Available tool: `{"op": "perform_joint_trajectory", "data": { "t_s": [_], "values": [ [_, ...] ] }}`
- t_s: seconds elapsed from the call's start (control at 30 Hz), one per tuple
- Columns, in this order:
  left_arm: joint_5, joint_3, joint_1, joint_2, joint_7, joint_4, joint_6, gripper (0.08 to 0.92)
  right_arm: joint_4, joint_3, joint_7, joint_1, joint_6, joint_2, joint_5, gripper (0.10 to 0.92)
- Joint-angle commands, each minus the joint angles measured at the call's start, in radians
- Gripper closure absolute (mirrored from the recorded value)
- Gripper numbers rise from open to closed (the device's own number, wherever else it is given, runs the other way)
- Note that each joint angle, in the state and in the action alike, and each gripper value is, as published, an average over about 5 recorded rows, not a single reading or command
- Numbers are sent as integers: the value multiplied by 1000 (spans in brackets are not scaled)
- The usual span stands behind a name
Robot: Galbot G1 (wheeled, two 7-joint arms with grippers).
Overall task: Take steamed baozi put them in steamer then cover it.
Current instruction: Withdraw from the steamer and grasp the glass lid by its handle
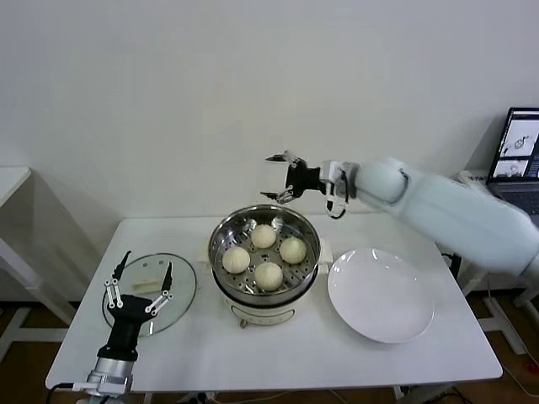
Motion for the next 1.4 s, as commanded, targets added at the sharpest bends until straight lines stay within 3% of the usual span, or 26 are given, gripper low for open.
{"op": "perform_joint_trajectory", "data": {
  "t_s": [0.03,0.27,0.5,0.8,1.4],
  "values": [
    [346,-27,-63,22,-84,117,27,177,121,807,538,-801,126,-88,-40,203],
    [557,-79,-83,54,-67,210,45,177,117,1101,479,-1179,182,66,-156,203],
    [721,-116,-85,84,-55,336,67,177,114,1232,423,-1375,247,233,-238,203],
    [826,-121,-119,47,-61,455,77,177,121,1227,403,-1432,272,330,-310,203],
    [838,-56,-280,27,-110,579,109,177,93,1212,393,-1433,277,392,-362,203]
  ]
}}
